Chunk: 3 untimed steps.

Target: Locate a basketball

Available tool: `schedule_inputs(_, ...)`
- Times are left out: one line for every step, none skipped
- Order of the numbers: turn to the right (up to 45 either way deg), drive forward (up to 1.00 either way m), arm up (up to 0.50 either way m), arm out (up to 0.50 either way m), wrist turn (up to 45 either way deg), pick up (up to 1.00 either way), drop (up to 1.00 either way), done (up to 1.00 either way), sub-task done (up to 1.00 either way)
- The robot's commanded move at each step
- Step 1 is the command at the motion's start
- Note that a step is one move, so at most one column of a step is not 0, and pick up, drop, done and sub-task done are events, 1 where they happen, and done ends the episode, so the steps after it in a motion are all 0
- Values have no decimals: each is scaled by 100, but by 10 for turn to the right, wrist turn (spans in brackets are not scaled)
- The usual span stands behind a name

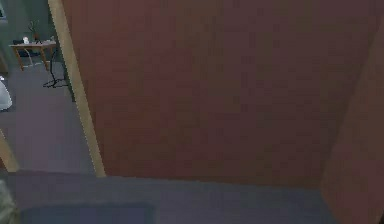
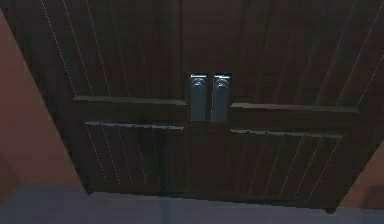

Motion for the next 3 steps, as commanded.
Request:
schedule_inputs(-30, 0, 0, 0, 0, 0, 0, 0, 0)
schedule_inputs(0, 70, 0, 0, 0, 0, 0, 0, 0)
schedule_inputs(-450, 0, 0, 0, 0, 0, 0, 0, 0)
